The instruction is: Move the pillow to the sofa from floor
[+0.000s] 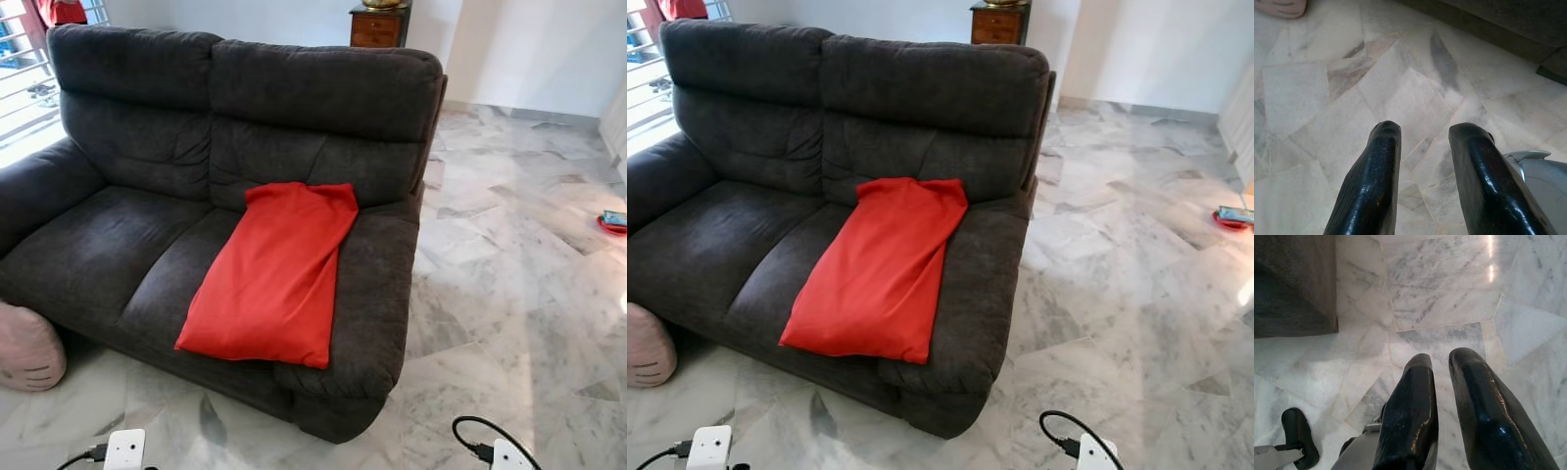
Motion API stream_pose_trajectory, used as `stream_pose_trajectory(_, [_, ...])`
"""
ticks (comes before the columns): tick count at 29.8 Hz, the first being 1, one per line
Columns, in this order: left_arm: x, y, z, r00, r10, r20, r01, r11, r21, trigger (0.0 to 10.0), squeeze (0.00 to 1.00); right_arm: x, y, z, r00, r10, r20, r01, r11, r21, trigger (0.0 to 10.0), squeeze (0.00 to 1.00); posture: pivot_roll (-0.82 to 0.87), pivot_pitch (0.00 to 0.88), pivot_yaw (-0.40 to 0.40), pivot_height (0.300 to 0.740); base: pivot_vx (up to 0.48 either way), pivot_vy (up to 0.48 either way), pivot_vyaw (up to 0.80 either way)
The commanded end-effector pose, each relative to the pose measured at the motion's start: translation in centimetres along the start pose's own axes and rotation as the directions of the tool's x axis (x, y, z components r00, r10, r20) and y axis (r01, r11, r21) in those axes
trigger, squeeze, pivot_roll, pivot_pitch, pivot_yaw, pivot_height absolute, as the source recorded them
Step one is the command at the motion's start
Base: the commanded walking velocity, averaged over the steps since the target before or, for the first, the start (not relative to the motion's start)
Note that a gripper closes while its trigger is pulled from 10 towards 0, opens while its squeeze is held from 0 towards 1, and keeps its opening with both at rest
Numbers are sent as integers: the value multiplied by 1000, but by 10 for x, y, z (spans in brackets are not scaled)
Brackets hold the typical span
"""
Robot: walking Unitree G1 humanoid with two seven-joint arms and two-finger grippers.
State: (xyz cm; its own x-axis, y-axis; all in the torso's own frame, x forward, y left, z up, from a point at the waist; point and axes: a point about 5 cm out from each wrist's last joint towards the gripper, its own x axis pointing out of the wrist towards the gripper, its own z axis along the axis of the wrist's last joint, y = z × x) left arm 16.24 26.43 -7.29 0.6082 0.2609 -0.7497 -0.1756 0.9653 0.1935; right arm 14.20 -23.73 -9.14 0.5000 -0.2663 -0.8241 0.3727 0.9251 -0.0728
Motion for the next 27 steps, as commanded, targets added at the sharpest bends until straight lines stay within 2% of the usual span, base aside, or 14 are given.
stream_pose_trajectory(1, [-1, 5, -4, 1000, 21, -22, -21, 1000, 14, 10000, 0, 0, 1, -4, 1000, -2, -19, 2, 1000, 11, 10000, 0, 110, 0, -6, 740, 0, 0, 0])
stream_pose_trajectory(10, [0, 7, 0, 999, 33, -13, -34, 999, -1, 10000, 0, 1, 9, 1, 1000, 12, -13, -12, 1000, 3, 10000, 0, 115, 0, 6, 740, 0, 0, 0])
stream_pose_trajectory(27, [-4, 4, -16, 998, 44, -49, -46, 998, -40, 10000, 0, 1, 16, 4, 999, 42, -9, -43, 998, -34, 10000, 0, 112, 0, -2, 740, 0, 288, 0])
